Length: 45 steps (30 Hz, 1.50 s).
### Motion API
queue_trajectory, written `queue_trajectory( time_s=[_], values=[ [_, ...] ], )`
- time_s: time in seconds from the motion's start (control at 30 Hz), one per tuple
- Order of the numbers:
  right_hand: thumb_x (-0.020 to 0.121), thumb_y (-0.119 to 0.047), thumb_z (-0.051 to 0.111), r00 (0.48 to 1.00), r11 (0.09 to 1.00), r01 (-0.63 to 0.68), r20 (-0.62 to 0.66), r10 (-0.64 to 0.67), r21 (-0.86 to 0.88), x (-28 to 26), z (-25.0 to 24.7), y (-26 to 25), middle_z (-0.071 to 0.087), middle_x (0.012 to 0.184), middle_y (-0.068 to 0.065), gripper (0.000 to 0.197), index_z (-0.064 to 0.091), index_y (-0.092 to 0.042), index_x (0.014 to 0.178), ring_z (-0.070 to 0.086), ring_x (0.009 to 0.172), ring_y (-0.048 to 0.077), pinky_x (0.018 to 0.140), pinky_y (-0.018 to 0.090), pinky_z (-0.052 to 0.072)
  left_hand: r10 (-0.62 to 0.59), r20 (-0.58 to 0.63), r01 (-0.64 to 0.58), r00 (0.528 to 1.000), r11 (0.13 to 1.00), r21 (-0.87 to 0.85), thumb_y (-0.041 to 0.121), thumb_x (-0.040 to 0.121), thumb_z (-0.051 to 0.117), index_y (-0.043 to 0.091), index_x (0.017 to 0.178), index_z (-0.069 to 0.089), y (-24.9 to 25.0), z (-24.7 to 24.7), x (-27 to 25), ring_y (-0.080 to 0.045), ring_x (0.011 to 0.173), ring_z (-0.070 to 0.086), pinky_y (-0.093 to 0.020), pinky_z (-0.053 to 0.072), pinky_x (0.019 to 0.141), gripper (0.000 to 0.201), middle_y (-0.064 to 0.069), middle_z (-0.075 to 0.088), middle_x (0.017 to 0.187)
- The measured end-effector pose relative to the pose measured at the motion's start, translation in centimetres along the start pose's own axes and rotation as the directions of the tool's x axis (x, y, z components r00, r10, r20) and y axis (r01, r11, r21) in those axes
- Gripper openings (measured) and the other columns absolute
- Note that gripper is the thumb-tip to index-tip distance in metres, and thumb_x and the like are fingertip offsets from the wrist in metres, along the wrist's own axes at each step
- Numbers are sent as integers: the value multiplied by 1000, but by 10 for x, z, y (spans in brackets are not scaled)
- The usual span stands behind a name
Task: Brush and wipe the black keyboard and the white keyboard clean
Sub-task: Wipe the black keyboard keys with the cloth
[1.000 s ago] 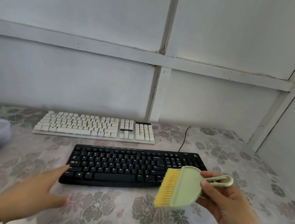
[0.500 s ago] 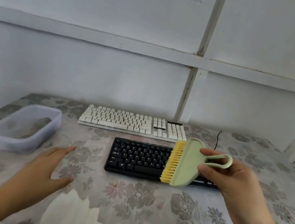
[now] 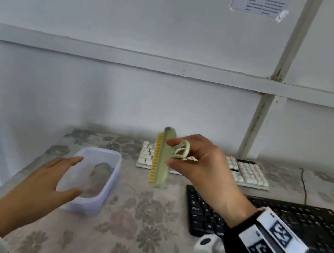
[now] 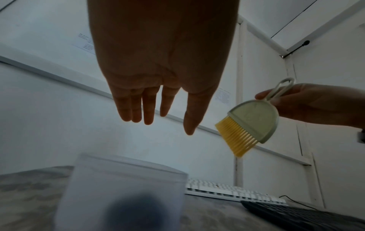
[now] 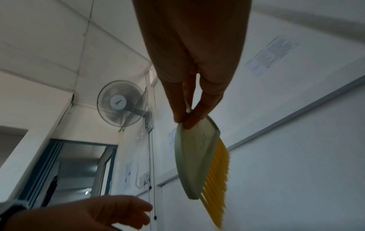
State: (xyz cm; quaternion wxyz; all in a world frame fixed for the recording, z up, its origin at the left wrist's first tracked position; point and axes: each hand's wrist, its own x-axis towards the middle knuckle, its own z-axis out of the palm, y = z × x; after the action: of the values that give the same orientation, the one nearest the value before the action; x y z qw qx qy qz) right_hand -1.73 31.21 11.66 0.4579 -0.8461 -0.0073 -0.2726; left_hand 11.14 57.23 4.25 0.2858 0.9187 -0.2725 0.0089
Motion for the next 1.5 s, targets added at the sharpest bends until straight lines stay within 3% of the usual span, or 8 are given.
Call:
queue_trajectory(
  time_s=[0.1, 0.27, 0.47, 0.63, 0.8, 0.93, 1.07, 1.5],
  values=[
    [78, 0, 70, 986, 986, 133, 115, -121, -100, 32, 52, -3, 54, 95, -5, 30, 70, -12, 106, 58, 79, 6, 71, 7, 45, -21, 24, 22, 1000, 999, -41, 40, 80, 67, 42, 131, 29, -26, -11, 7, -3, 109, 40, -22, 33, 93, 63, 10, 44, 136],
    [83, 5, 59, 863, 878, 397, 433, -259, -268, 73, 132, 4, 55, 110, 14, 31, 66, -1, 113, 58, 92, 26, 82, 34, 48, -59, 120, 77, 991, 986, -150, 78, 59, 53, 49, 128, 23, -57, -25, 14, -1, 112, 44, -21, 38, 94, 81, 18, 44, 128],
    [83, 9, 54, 709, 724, 575, 673, -209, -381, 84, 188, 28, 53, 121, 19, 37, 64, -2, 117, 61, 90, 36, 75, 32, 44, -32, 191, 70, 981, 977, -200, 99, 36, 39, 51, 136, 20, -88, -32, 14, 13, 111, 44, -7, 41, 79, 113, 32, 40, 123],
    [81, 12, 51, 697, 831, 469, 703, -141, -298, 85, 199, 31, 54, 121, 18, 39, 66, -2, 114, 55, 102, 31, 83, 19, 35, -15, 240, 86, 971, 953, -289, 94, 37, 49, 55, 132, 23, -94, -33, 16, 10, 113, 47, -9, 43, 83, 106, 32, 41, 124],
    [82, 5, 60, 669, 872, 427, 732, -128, -238, 81, 204, 35, 57, 120, 15, 34, 67, -4, 114, 53, 103, 23, 78, 7, 27, 3, 315, 141, 949, 890, -433, 12, 83, 68, 59, 121, 31, -92, -26, 29, -2, 114, 51, -20, 48, 88, 70, 10, 46, 132],
    [85, -5, 61, 744, 902, 313, 667, -38, -298, 85, 194, 43, 63, 114, 9, 29, 67, -8, 114, 52, 88, 14, 71, 3, 33, -13, 322, 169, 947, 870, -462, 13, 85, 67, 59, 120, 44, -99, -18, 40, -7, 114, 54, -31, 48, 94, 62, 9, 47, 131],
    [90, -14, 54, 831, 791, 164, 515, 211, -589, 93, 180, 57, 60, 120, 8, 31, 59, -10, 120, 55, 109, 22, 96, 34, 44, -67, 278, 196, 958, 860, -471, 19, 81, 72, 49, 117, 51, -94, -8, 47, -7, 110, 56, -32, 48, 95, 51, 16, 51, 123],
    [85, -42, 54, 674, 644, 37, 494, 549, -764, 94, 193, 70, 41, 138, 10, 50, 42, -13, 123, 24, 137, 24, 109, 64, 1, -168, 158, 226, 973, 831, -509, 16, 71, 79, 26, 129, 51, -94, -10, 50, 1, 104, 56, -17, 46, 77, 64, 10, 59, 114]
  ],
)
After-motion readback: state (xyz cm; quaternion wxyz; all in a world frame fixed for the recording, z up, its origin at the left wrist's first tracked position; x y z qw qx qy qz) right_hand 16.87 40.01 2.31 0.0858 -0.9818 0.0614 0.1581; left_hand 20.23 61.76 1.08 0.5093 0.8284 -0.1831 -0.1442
